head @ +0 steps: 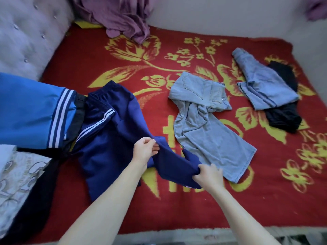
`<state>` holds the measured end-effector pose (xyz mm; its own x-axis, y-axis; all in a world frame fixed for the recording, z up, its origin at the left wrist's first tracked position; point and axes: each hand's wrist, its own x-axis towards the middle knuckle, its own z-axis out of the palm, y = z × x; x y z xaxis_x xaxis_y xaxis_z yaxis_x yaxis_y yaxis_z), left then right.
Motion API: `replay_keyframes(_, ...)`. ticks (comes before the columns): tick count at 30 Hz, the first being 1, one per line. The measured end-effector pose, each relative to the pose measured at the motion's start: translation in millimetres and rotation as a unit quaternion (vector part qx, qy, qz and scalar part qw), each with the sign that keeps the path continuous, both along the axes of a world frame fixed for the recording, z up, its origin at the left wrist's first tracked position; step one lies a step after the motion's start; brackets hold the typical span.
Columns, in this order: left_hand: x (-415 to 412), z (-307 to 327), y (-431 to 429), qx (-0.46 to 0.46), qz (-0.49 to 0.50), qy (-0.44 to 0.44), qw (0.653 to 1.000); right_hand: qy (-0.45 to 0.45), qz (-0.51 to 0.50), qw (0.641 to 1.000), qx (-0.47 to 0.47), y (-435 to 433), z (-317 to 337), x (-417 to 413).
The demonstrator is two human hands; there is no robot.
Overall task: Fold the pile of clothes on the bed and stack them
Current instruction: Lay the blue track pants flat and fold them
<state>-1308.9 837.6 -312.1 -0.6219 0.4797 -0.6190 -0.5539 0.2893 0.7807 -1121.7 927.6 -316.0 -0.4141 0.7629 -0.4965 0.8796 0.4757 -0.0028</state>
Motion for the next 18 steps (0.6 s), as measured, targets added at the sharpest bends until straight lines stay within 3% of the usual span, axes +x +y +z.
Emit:
replay_keyframes(2,9.0,12.8,17.3,0.041,-0.074,-0.018,0.996,0.069,-0.102,0.991,-0.053,35.9,23.4,22.1)
replay_keyframes(4,20.1,14.6,25.5,0.031,-0.139,-0.019,0.990,0.148,-0.216,0.960,-0.104,73.6,37.5,46.9)
replay_keyframes(6,33.8,6.6,23.8,-0.004,-0.164,-0.006,0.986,0.150,-0.262,0.952,-0.058,104.4,32.5,70.8)
replay_keyframes(9,58.0,-17.8,7.3,-0.076,-0.160,-0.004,0.984,0.051,-0.255,0.965,0.037,120.0,1.3,100.9)
replay_keyframes(18,135.7,-83.2,-45.4,-0.272,-0.107,-0.016,0.956,0.000,-0.215,0.965,-0.152,91.5,-115.5,183.1)
